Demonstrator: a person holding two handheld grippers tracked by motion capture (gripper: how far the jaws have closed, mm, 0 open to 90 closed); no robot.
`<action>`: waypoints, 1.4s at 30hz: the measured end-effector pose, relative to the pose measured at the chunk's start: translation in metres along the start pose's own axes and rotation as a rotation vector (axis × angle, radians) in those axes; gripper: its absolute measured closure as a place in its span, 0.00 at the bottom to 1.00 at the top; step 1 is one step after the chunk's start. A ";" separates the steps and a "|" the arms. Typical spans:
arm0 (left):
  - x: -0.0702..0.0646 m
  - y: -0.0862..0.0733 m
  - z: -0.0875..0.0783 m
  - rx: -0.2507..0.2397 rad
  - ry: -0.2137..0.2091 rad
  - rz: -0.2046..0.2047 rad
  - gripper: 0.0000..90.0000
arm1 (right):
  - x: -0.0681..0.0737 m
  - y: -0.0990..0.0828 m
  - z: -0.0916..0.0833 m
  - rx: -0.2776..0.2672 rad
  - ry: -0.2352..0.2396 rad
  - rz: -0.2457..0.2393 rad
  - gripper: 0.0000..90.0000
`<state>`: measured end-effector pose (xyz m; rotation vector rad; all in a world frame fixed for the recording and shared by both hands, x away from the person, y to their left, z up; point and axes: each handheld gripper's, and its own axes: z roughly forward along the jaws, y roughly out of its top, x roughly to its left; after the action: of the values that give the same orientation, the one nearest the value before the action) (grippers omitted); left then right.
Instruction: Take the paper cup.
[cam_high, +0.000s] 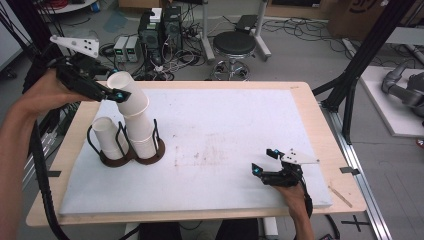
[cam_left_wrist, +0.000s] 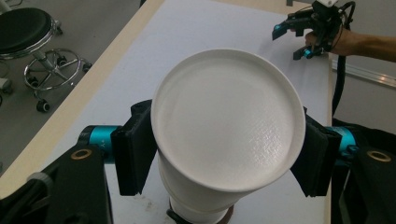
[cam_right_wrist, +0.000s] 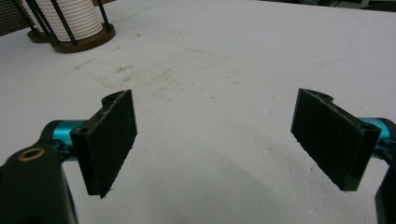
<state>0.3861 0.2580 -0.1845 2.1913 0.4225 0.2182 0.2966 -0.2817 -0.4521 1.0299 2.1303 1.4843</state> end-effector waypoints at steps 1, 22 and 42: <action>-0.002 0.000 -0.001 -0.005 0.002 0.005 0.36 | 0.000 0.000 0.000 -0.003 -0.001 -0.003 0.16; -0.040 -0.009 0.017 -0.140 -0.062 0.010 0.36 | -0.001 0.000 0.000 0.001 0.004 -0.002 0.16; -0.065 -0.040 0.047 -0.200 -0.107 -0.016 0.35 | -0.001 0.000 0.000 -0.007 0.006 -0.010 0.16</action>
<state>0.3307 0.2217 -0.2456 1.9920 0.3433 0.1276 0.2970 -0.2824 -0.4522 1.0126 2.1296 1.4909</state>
